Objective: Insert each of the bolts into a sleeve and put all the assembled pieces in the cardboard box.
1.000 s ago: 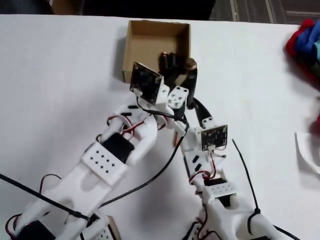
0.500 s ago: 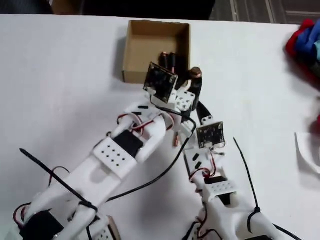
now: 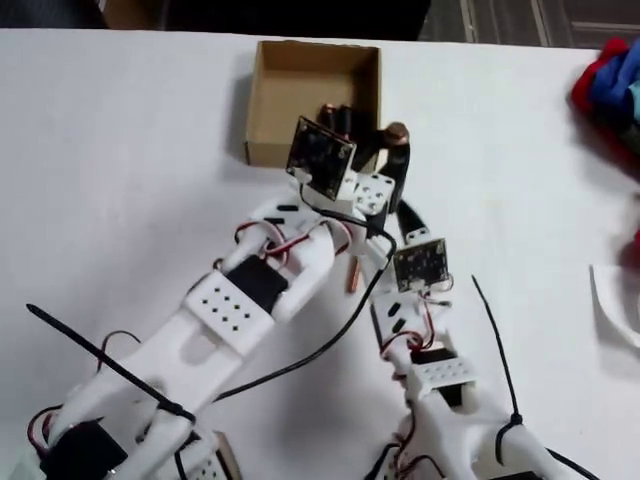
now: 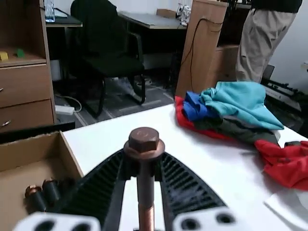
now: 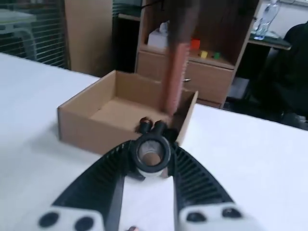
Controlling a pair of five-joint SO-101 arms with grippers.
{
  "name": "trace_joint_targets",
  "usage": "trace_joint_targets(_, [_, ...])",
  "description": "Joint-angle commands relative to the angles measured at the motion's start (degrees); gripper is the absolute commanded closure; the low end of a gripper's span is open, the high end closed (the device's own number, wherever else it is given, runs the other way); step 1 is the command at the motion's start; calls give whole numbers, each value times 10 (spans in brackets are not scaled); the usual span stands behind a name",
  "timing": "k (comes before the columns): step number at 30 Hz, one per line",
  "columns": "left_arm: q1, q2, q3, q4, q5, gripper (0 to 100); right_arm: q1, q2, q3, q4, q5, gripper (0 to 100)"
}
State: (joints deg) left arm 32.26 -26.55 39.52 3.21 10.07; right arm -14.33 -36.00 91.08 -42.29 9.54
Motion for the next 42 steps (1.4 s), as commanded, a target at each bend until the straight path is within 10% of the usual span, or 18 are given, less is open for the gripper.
trace_joint_targets(1, [10,-4,-34,26,1,975,24,1,-40,1,5,976])
trace_joint_targets(42, [-15,1,-13,26,0,975,19,0,-55,51,2,976])
